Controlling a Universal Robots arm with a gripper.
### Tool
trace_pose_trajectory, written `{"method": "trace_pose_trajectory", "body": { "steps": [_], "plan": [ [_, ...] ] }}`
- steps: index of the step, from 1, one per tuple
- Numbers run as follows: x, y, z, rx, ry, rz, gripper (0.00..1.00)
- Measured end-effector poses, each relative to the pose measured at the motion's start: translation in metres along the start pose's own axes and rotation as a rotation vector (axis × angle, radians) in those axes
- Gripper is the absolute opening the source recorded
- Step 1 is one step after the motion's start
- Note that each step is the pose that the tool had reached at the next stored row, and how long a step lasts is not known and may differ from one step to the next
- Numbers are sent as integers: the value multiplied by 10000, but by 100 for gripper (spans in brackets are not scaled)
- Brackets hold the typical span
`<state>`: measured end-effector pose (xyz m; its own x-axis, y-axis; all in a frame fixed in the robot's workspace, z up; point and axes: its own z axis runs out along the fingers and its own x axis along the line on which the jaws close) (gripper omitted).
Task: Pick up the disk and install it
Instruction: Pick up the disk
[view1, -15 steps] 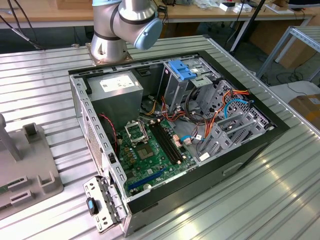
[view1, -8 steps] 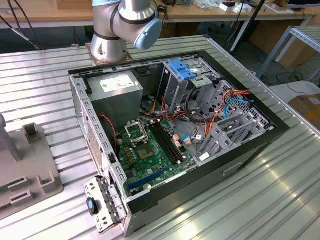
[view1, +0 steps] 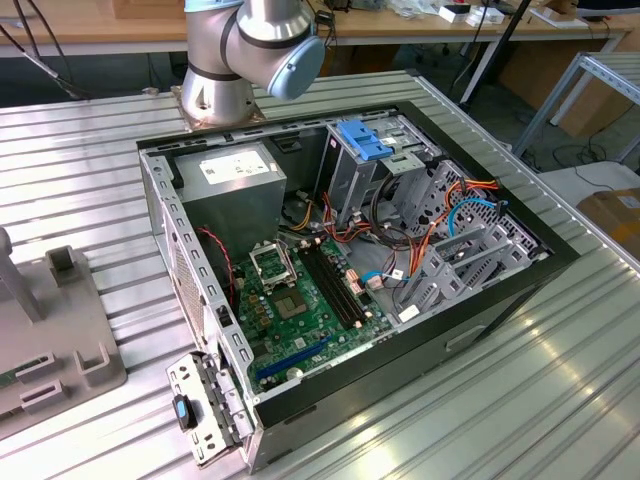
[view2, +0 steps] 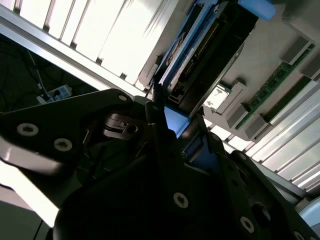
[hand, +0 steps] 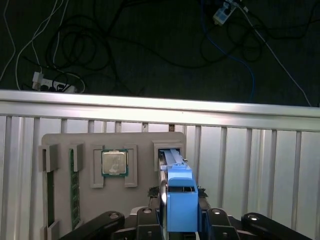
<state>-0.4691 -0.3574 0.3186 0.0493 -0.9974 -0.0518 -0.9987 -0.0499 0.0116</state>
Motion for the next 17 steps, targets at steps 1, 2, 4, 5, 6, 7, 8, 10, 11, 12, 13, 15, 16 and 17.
{"method": "trace_pose_trajectory", "body": {
  "steps": [1,2,4,5,6,7,8,10,11,12,13,15,16,17],
  "plan": [
    [-1,0,-24,-1,0,-1,36],
    [-3,1,-54,-2,1,0,36],
    [-7,2,-141,0,0,0,36],
    [-11,3,-210,-1,1,0,36],
    [-14,3,-273,-2,1,0,36],
    [-18,4,-349,0,0,0,36],
    [-21,5,-408,-1,0,0,36],
    [-25,6,-487,0,0,0,36],
    [-27,6,-520,-1,0,0,36],
    [-29,7,-562,-1,0,0,36],
    [-31,7,-601,-1,0,0,36],
    [-36,8,-692,-1,0,0,36],
    [-38,9,-736,-1,1,0,36],
    [-40,9,-770,-1,1,0,36]
  ]
}}
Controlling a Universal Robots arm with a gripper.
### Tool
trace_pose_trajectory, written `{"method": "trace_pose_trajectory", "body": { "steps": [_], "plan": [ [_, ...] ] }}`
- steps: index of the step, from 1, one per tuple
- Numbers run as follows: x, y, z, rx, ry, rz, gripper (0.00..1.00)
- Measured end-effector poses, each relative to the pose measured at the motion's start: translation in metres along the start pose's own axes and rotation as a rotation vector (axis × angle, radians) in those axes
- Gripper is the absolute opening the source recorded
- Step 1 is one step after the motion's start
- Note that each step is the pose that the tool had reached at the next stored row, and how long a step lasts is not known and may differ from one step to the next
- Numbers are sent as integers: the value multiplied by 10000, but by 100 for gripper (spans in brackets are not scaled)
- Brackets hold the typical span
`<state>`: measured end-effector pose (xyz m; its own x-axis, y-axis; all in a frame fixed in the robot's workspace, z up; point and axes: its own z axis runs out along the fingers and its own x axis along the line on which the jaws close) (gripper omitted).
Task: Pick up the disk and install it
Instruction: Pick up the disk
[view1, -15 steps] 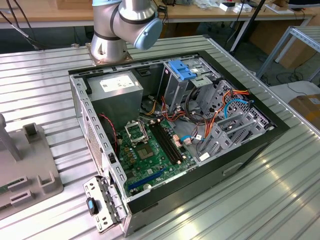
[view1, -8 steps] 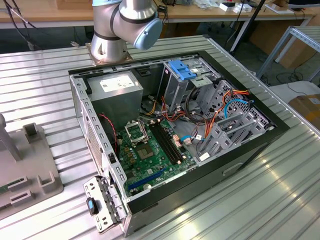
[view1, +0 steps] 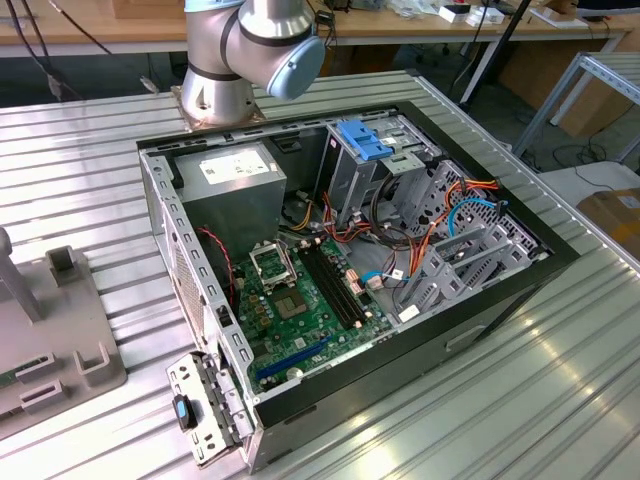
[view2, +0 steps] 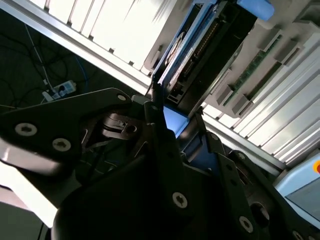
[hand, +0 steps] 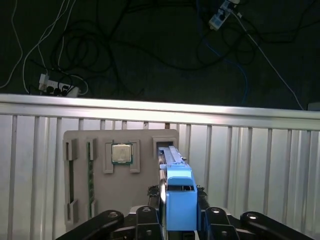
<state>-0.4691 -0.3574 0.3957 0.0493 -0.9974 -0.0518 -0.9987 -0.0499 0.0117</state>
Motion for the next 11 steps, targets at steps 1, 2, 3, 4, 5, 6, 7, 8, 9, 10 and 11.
{"method": "trace_pose_trajectory", "body": {
  "steps": [1,2,3,4,5,6,7,8,9,10,11],
  "plan": [
    [-2,1,-47,1,-1,-1,36],
    [-7,1,-125,0,0,1,36],
    [-8,2,-157,0,-1,-1,36],
    [-8,2,-156,3,-10,-1,36],
    [-8,2,-156,3,-10,0,36],
    [-8,2,-157,2,-11,0,36],
    [-8,2,-158,0,-11,-1,36],
    [-8,2,-164,-2,-11,0,36],
    [-9,2,-173,-3,-10,0,36],
    [-11,2,-205,-1,-11,-1,36],
    [-12,3,-232,1,-12,0,36]
  ]
}}
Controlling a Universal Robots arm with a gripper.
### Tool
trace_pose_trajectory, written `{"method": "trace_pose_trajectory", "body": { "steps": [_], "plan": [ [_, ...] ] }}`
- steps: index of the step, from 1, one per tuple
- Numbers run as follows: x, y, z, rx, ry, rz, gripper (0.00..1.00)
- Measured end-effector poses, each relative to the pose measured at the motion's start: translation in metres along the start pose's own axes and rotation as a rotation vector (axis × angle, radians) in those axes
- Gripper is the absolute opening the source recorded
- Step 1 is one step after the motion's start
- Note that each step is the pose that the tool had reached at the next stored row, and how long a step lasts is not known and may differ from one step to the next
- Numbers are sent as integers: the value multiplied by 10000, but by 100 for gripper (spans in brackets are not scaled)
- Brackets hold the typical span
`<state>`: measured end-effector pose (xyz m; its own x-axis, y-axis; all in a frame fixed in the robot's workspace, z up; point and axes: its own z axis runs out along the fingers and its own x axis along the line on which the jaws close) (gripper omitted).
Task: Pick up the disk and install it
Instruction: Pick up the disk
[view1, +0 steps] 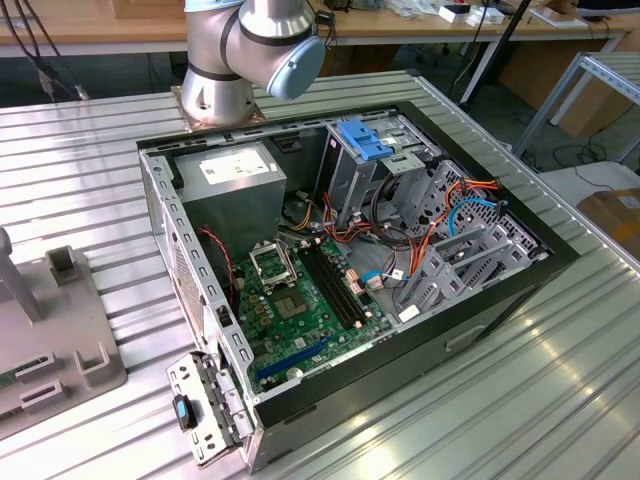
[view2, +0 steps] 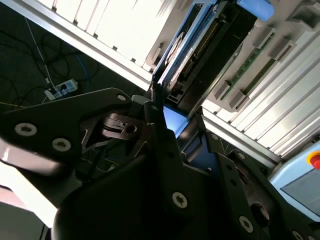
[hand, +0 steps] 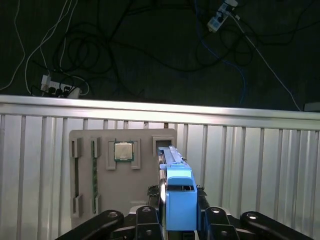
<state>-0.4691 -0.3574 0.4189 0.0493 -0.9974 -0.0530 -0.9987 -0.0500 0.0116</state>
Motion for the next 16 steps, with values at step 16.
{"method": "trace_pose_trajectory", "body": {
  "steps": [16],
  "plan": [
    [-41,9,-780,0,0,0,36]
  ]
}}
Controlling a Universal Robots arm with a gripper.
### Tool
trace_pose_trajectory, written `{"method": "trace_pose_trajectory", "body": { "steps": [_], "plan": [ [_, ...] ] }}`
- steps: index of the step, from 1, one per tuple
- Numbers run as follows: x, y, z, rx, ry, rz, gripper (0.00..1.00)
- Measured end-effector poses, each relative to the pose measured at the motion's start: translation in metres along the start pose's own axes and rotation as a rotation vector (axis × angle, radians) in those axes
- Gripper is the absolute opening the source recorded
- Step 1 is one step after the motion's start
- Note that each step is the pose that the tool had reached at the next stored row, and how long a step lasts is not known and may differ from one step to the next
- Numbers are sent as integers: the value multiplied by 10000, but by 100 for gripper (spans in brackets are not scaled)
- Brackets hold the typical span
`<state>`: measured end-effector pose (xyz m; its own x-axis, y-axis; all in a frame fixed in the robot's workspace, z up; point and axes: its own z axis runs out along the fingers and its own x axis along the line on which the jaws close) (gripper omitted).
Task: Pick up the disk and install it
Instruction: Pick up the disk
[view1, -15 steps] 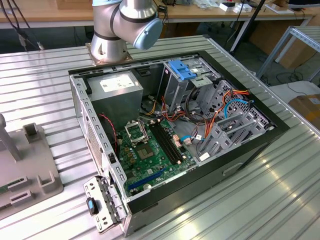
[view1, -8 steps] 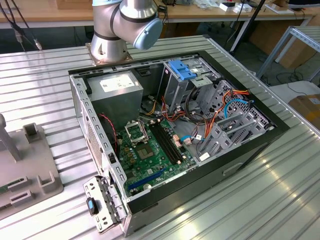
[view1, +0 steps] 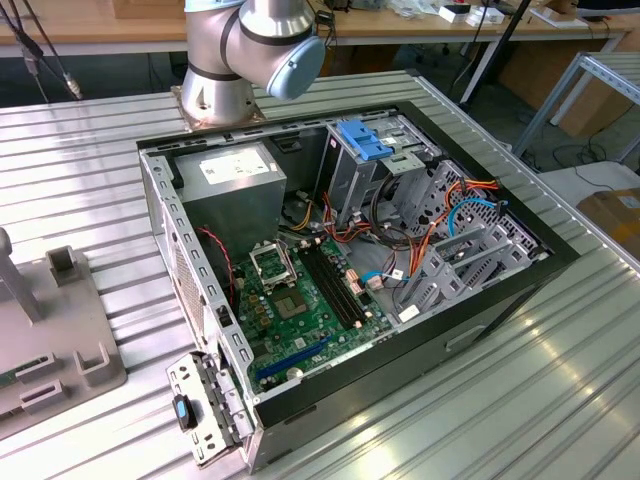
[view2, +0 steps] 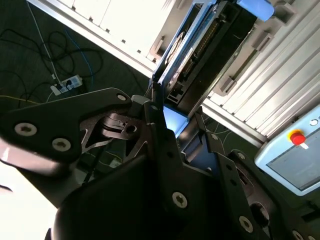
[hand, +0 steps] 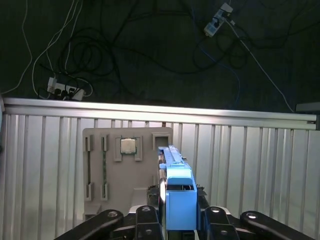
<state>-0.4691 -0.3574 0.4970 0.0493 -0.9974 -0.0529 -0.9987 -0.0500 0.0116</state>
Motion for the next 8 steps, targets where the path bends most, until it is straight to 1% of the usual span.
{"method": "trace_pose_trajectory", "body": {
  "steps": [1,2,8],
  "plan": [
    [-3,1,-49,-1,0,0,36],
    [-3,1,-59,-1,1,0,36],
    [-3,1,-60,0,1,0,36]
  ]
}}
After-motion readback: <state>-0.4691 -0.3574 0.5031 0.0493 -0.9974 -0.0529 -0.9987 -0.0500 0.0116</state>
